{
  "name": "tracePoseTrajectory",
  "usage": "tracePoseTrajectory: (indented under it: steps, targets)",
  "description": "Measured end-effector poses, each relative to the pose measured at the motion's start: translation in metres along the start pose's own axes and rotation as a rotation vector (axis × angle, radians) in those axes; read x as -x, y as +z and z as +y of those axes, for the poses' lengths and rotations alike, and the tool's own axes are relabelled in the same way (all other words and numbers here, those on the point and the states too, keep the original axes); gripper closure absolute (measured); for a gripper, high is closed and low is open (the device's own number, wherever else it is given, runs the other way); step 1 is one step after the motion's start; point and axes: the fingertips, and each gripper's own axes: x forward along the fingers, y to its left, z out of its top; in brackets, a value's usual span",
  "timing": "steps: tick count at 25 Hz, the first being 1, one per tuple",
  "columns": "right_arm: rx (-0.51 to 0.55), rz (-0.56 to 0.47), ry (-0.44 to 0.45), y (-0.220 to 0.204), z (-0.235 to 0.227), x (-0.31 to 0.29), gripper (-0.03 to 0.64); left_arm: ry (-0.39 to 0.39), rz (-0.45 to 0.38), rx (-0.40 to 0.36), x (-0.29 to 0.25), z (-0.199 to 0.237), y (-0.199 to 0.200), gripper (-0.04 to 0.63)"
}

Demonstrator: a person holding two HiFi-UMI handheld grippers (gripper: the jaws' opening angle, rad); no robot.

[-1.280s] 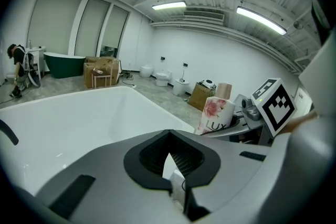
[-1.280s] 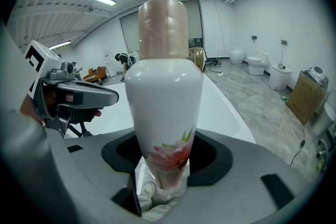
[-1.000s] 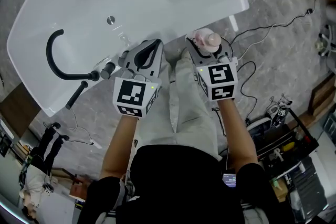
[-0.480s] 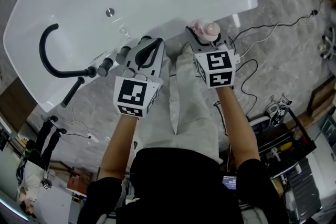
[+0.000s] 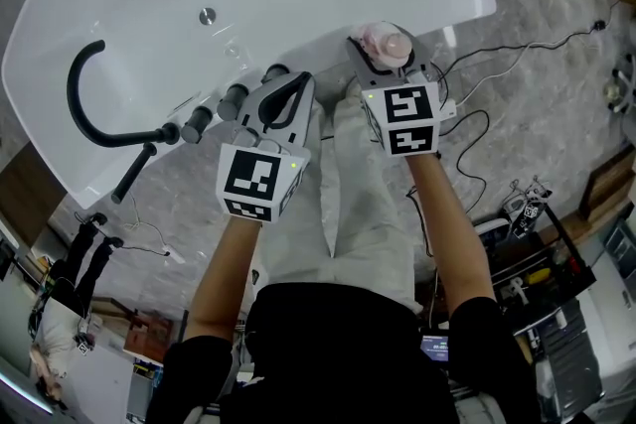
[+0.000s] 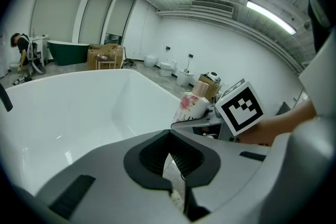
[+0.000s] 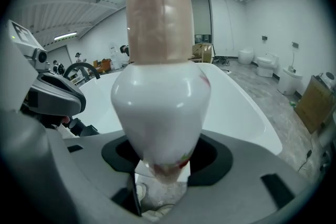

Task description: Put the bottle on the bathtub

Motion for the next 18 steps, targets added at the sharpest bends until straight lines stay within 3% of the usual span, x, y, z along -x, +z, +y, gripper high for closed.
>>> tracePoseTrajectory:
  steps: [18]
  targets:
    - [0.043, -0.024, -0.004, -0.008, 0.012, -0.011, 0.371, -0.013, 0.016, 0.006, -0.012, 0.007, -0.017, 0.583]
